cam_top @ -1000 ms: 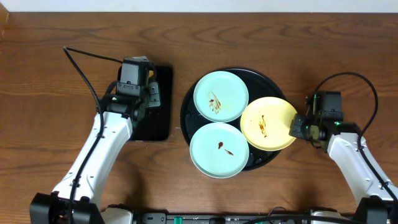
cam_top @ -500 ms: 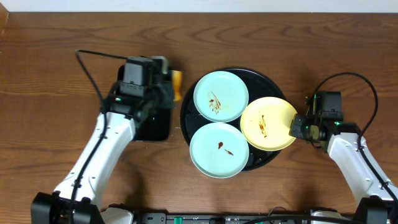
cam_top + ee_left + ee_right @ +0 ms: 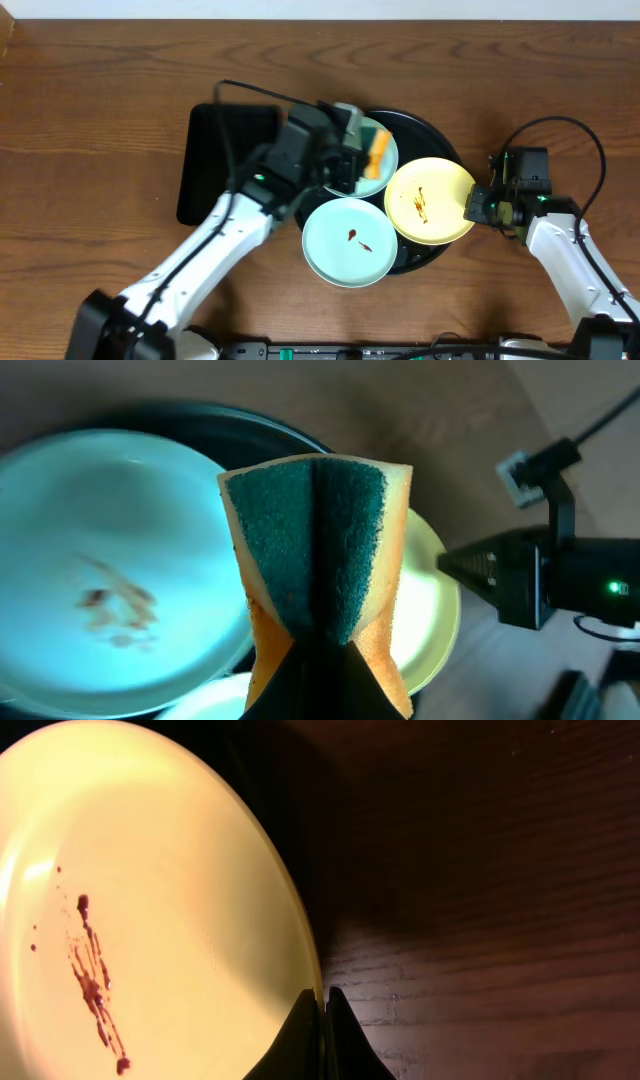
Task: Clean dirty plates on tray and stack at the side
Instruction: 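Scrub the yellow plate with the sponge while the right gripper holds it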
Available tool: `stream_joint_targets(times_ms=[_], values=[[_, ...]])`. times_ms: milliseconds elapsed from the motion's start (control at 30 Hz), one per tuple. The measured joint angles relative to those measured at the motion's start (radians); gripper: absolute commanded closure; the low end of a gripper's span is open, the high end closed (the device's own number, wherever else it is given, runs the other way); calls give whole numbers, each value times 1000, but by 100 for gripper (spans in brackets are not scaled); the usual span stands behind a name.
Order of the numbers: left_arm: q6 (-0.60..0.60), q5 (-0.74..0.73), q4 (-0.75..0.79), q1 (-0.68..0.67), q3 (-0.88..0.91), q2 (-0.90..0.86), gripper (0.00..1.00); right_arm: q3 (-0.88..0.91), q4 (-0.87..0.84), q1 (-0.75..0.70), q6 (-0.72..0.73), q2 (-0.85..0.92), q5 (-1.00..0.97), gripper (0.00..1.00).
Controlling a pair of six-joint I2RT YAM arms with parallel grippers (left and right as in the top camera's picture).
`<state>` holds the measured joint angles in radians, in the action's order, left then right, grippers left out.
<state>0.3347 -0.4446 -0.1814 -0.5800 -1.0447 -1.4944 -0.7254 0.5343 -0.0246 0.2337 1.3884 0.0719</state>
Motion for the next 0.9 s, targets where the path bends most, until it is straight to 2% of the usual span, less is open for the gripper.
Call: stream_joint_targets(times_ms=[267, 900], values=[[66, -2, 4, -113, -37, -138, 93, 0, 0, 0, -1, 0, 0, 99], [115, -3, 194, -264, -63, -291, 93, 0, 0, 2, -4, 0, 1, 99]])
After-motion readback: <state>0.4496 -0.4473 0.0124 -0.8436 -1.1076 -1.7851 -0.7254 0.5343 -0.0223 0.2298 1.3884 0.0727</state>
